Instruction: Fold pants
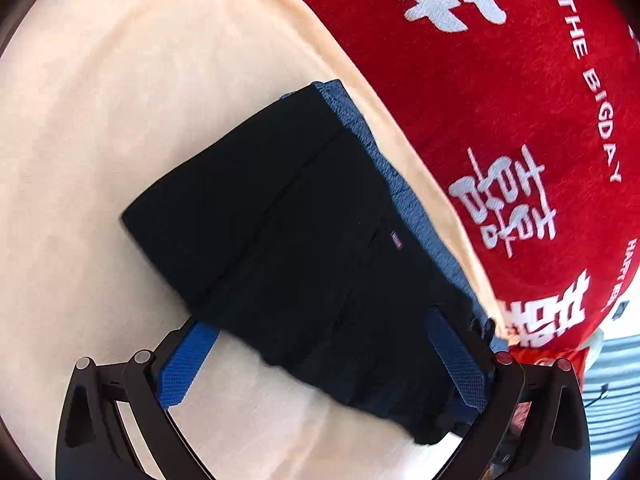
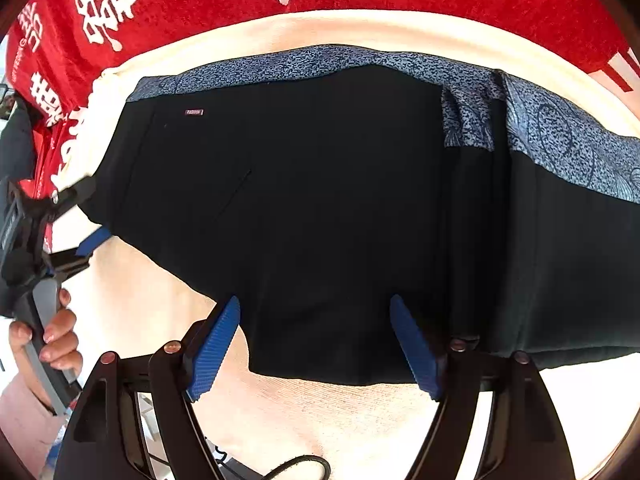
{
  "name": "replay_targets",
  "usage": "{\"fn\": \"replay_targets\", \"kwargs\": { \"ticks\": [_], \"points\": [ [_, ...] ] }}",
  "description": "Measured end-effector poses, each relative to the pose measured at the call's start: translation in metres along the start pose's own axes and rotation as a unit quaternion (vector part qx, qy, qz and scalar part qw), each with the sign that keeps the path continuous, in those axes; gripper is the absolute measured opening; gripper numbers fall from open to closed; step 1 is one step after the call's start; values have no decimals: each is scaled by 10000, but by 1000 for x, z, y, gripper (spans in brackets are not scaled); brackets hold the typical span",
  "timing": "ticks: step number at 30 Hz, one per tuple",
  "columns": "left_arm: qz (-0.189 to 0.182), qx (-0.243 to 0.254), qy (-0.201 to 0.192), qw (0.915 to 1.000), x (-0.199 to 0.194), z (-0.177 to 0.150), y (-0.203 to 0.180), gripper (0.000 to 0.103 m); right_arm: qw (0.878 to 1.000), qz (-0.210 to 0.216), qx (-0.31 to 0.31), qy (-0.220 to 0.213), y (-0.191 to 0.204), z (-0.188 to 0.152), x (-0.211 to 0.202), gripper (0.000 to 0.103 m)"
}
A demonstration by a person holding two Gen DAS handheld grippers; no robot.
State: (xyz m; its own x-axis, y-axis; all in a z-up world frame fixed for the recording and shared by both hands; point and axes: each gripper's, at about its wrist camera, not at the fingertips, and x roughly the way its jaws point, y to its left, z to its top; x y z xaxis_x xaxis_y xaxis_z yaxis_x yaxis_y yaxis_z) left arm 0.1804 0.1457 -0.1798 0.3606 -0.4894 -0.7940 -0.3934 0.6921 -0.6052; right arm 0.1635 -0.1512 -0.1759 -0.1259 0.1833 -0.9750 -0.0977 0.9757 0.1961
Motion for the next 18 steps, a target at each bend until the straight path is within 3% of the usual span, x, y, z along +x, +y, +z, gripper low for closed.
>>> {"fn": "replay_targets", "kwargs": {
  "ticks": [4, 6, 8, 10, 13, 15, 16, 17, 18],
  "points": [
    [-273, -202, -87, 9994, 1, 5, -11, 103, 10000, 18, -40, -34, 1, 0, 0, 81],
    [-463, 15, -317, 9984, -6, 7, -27, 103, 10000, 35, -55, -50, 1, -1, 1, 82],
    [-176, 226, -293, 9992, 4, 8, -34, 103, 9999, 47, -82, -55, 1, -1, 1, 82],
    [287, 174, -10, 9994, 24, 10, -29, 103, 9999, 42, -114, -22, 2, 1, 2, 83],
    [471, 218, -86, 9986, 29, 7, -29, 103, 9999, 74, -102, 14, 3, 3, 3, 84],
    [754, 298, -118, 9966, 30, 6, -31, 95, 9999, 116, -62, 42, 3, 6, 1, 84],
    [1006, 369, -190, 9941, 30, 5, -35, 83, 9999, 146, -16, 69, 2, 9, -2, 83],
    [1254, 510, -235, 9905, 30, 4, -39, 63, 9999, 144, 12, 54, 1, 12, -7, 82],
    [1704, 836, -274, 9814, 31, 2, -47, 52, 9998, 167, 42, -30, 0, 19, -17, 82]
  ]
}}
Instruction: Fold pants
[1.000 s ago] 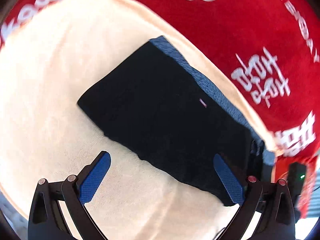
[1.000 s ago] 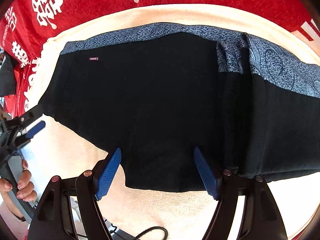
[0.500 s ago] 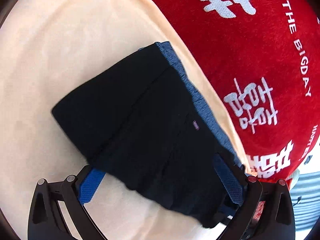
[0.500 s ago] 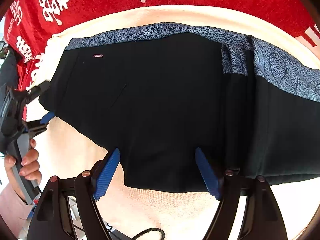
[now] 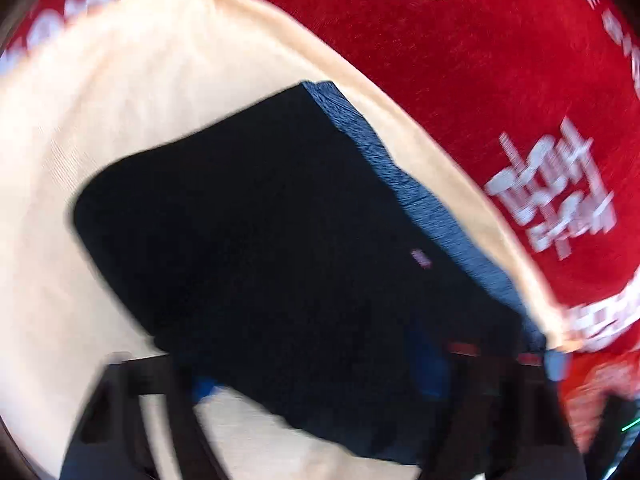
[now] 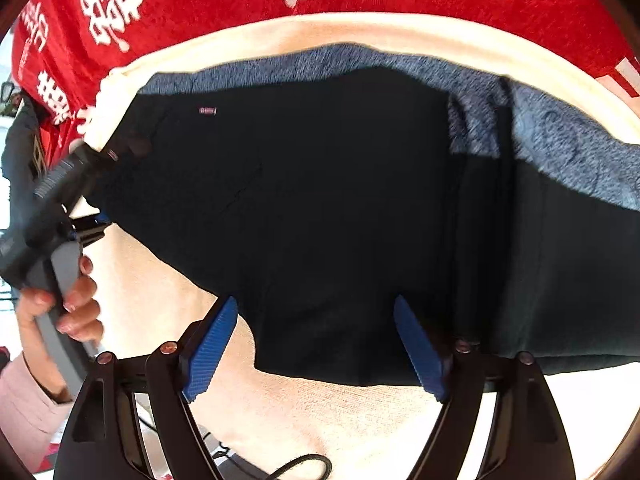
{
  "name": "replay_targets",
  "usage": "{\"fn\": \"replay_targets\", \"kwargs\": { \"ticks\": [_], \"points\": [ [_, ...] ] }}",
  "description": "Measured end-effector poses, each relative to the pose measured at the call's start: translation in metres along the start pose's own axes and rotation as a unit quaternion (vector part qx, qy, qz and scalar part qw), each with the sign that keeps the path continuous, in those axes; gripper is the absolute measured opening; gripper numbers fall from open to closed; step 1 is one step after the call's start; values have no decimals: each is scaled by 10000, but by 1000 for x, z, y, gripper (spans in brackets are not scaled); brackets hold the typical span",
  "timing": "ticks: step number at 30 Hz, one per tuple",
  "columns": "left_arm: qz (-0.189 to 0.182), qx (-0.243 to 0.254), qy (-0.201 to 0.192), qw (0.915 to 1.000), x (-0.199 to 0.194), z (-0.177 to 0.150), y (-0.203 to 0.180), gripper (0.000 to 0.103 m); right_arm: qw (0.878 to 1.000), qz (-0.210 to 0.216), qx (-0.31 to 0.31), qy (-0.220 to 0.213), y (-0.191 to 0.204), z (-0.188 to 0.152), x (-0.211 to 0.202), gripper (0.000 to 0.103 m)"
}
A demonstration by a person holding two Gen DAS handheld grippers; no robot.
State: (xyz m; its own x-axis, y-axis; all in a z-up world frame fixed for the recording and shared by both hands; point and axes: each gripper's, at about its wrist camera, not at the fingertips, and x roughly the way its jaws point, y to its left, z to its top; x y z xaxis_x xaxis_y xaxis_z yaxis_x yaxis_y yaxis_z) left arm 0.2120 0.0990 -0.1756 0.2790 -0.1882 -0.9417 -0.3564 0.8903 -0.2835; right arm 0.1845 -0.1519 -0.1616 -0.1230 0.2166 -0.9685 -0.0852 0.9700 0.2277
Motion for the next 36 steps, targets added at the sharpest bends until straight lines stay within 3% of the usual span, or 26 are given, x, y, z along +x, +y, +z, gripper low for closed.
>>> {"fn": "replay_targets", "kwargs": {
  "ticks": [1, 2, 3, 4, 7, 10, 13, 15, 19, 21, 22, 23, 27, 30, 36],
  "points": [
    [328, 384, -46, 9987, -2, -2, -7, 42, 9999, 59, -5, -89, 1, 8, -10, 82],
    [488, 686, -137, 9964, -5, -4, -15, 38, 9998, 129, -32, -172, 3, 17, -20, 82],
    [756, 1253, -385, 9885, -11, -12, -29, 38, 9996, 192, -64, -216, 6, 26, -27, 82],
    [1047, 1845, -619, 9753, -16, -21, -45, 37, 9991, 332, -114, -236, 10, 39, -36, 82],
    [1559, 3016, -1047, 9348, -22, -48, -79, 37, 9960, 848, -255, -66, 30, 81, -48, 83],
    [1721, 3694, -1273, 9043, -23, -70, -98, 37, 9876, 1370, -640, 419, 71, 123, -43, 85],
    [1781, 3996, -1358, 8889, -24, -82, -103, 37, 9743, 1660, -1120, 1026, 122, 151, -25, 87],
    [1771, 4011, -1355, 8885, -23, -81, -106, 37, 9657, 1615, -1518, 1354, 153, 158, -7, 88],
    [1763, 3930, -1335, 8925, -23, -78, -105, 37, 9616, 1097, -1789, 1769, 180, 163, 37, 89],
    [1785, 3950, -1339, 8912, -23, -79, -102, 37, 9611, 1116, -1679, 1886, 178, 162, 51, 81],
    [1798, 3973, -1327, 8901, -21, -80, -102, 37, 9603, 1276, -1588, 1905, 176, 162, 56, 42],
    [1801, 3968, -1273, 8910, -18, -79, -103, 37, 9606, 1364, -1511, 1892, 172, 161, 56, 23],
    [1606, 4052, -1321, 8903, -27, -80, -110, 37, 9628, 1508, -1616, 1552, 160, 154, 33, 20],
    [1253, 4142, -1438, 8900, -47, -80, -123, 37, 9642, 1813, -1456, 1277, 140, 148, 3, 20],
    [442, 4481, -1570, 8790, -91, -89, -168, 37, 9627, 2572, -762, 345, 64, 116, -75, 20]
  ]
}}
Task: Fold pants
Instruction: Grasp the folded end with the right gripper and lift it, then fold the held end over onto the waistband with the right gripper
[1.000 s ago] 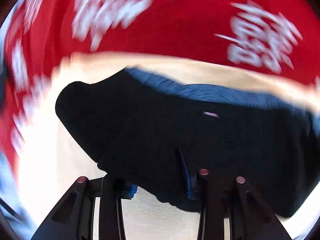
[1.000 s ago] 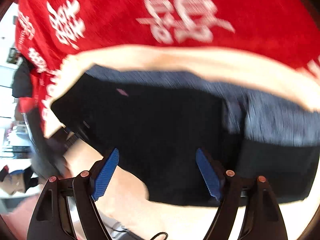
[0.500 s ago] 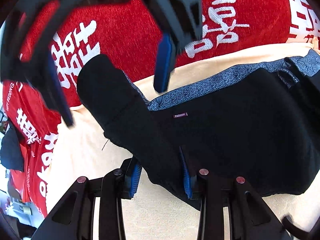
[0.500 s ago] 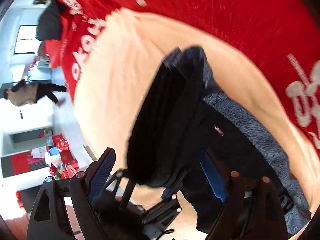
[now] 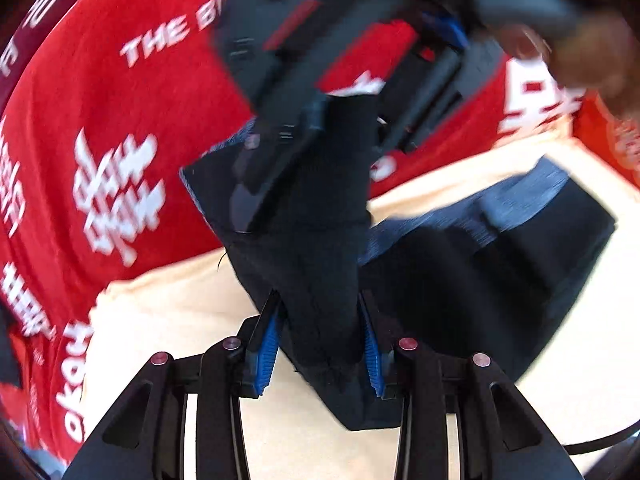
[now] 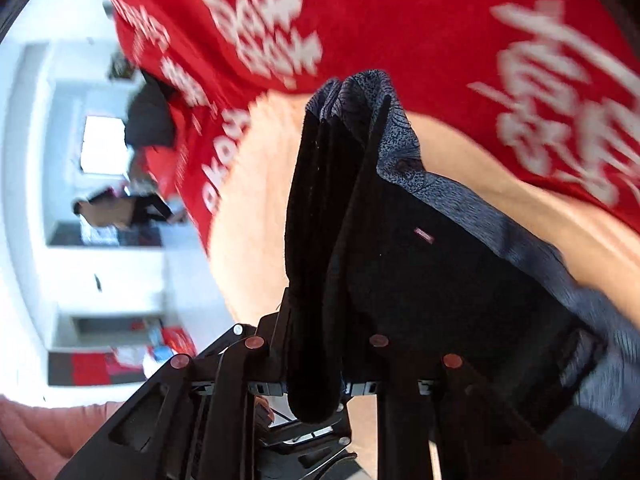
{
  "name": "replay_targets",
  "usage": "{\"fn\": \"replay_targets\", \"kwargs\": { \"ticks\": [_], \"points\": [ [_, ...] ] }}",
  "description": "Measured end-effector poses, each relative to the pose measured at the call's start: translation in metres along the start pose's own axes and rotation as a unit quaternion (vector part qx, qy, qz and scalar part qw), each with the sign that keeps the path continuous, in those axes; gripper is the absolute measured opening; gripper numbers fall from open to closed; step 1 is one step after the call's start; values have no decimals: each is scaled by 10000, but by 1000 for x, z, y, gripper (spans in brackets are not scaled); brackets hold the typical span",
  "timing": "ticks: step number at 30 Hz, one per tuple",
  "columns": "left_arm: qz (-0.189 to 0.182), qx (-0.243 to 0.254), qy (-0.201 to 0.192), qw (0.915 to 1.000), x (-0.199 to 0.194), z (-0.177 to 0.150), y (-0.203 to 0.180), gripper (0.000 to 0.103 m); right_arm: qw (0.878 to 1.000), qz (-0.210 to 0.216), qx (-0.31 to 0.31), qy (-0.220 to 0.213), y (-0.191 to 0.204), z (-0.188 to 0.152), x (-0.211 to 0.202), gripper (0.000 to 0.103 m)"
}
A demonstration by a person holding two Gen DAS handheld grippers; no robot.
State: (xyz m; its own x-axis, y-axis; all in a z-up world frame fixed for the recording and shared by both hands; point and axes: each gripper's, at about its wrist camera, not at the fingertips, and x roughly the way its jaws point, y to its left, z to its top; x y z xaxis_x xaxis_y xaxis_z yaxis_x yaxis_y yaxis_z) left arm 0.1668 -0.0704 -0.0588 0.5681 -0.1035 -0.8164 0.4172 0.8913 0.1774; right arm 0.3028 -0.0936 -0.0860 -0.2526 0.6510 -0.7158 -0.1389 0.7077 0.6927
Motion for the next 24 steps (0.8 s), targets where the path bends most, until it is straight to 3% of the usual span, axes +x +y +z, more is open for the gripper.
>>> {"fn": "replay_targets", "kwargs": {
  "ticks": [6, 13, 19, 22, 24],
  "points": [
    [-809, 167, -155, 9965, -22, 45, -59, 37, 9946, 102, 350, -971, -38, -65, -88, 20],
    [-1375, 625, 115, 9885, -4, 75, -170, 37, 9795, 66, 1149, -1656, -134, -149, -164, 20],
    [-1435, 937, 789, 9820, 43, 59, -247, 39, 9649, 20, 1998, -1704, -234, -204, -163, 20],
    [-1328, 1128, 885, 9807, 51, 49, -265, 53, 9600, 132, 2233, -1685, -262, -225, -155, 20],
    [-1211, 1284, 920, 9800, 51, 45, -272, 54, 9581, 202, 2294, -1706, -267, -229, -153, 20]
  ]
}}
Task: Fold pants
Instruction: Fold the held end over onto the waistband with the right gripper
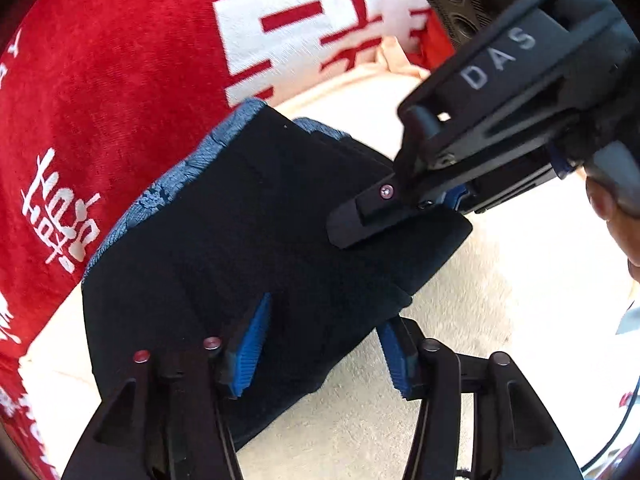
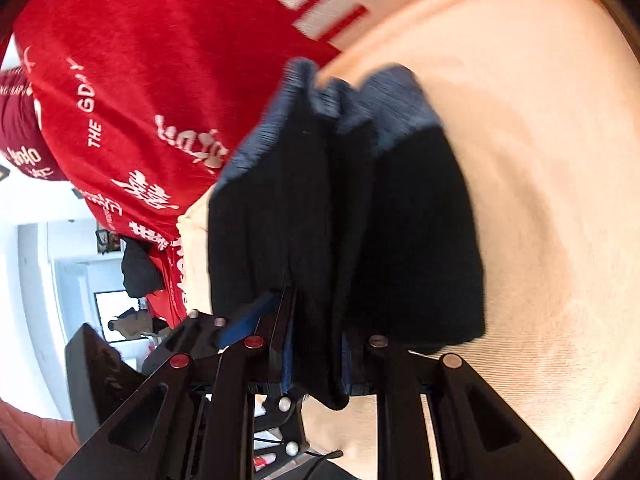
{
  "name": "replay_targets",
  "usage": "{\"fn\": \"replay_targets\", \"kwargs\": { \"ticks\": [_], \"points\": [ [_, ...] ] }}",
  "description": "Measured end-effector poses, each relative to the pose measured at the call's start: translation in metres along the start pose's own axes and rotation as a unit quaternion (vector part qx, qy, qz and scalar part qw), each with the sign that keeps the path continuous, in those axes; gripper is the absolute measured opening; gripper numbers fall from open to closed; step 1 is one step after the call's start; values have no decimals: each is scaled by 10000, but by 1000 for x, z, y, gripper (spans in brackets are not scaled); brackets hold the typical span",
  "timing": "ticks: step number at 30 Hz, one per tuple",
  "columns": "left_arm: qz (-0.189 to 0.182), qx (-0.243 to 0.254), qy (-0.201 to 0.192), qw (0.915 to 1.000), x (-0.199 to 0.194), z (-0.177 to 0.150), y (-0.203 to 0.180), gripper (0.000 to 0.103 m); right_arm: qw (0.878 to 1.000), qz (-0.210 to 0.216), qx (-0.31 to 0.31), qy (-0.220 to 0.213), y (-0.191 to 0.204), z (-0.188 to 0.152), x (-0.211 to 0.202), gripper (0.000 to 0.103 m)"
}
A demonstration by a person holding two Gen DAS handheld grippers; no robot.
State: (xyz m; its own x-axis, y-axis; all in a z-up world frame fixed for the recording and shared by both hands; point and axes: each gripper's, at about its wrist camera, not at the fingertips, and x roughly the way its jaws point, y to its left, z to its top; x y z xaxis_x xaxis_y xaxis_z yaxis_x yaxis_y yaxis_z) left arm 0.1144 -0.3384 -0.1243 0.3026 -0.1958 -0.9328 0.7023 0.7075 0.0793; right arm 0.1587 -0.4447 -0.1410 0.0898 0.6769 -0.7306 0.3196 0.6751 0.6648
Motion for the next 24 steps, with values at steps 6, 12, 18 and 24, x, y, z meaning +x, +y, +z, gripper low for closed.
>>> {"fn": "replay_targets", "kwargs": {
  "ticks": [6, 12, 18, 24],
  "points": [
    [-234, -275, 43, 9993, -24, 0, 10, 81, 9990, -314, -305, -47, 17, 3, -1, 20],
    [154, -1090, 98, 9939, -46, -9, 73, 81, 9832, -1632, -821, 45, 30, 1, -11, 24],
    [900, -2098, 293, 9732, -33, -31, 158, 81, 9914, -1238, -275, -327, 21, 21, -31, 63],
    [639, -3074, 598, 9475, 10, -57, 205, 81, 9973, -671, 301, -37, 3, 69, 2, 34]
  ]
}}
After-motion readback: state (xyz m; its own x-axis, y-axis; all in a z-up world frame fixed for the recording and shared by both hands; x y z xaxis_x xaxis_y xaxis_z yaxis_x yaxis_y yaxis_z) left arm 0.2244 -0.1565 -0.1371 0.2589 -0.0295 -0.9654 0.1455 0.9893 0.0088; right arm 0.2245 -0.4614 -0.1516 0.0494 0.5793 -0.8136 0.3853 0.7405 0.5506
